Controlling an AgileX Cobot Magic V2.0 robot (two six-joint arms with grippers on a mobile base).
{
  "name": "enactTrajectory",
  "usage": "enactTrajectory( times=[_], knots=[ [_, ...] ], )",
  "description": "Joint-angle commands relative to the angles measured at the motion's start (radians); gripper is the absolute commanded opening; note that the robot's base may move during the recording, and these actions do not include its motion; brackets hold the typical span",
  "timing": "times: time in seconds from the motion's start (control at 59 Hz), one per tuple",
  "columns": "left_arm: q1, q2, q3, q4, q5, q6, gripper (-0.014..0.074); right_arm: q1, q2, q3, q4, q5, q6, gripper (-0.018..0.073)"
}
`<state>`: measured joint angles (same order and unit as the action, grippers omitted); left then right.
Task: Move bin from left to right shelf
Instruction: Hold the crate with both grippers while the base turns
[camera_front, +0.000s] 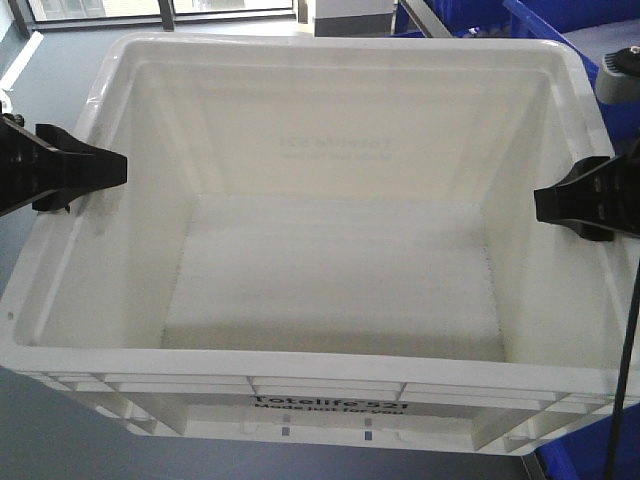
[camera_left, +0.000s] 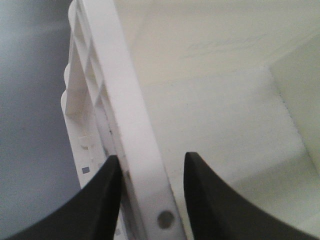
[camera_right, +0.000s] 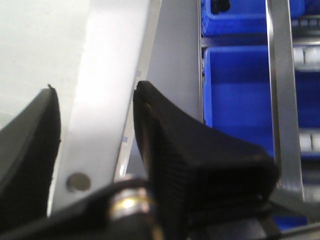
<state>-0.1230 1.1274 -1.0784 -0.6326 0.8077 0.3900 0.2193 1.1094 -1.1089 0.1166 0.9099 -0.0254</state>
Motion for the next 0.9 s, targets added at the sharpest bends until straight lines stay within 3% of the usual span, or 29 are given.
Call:
enactTrajectory(
  times=[0.0, 0.882],
  knots=[
    [-0.018, -0.039, -0.04, -0.125, -0.021, 0.051, -0.0006, 0.0, -0.022, -0.046, 0.028, -0.131, 0.003, -0.0005],
    [-0.018, -0.039, -0.04, -0.125, -0.021, 0.051, -0.0006, 0.0, -0.022, -0.046, 0.028, -0.131, 0.003, -0.0005]
  ],
)
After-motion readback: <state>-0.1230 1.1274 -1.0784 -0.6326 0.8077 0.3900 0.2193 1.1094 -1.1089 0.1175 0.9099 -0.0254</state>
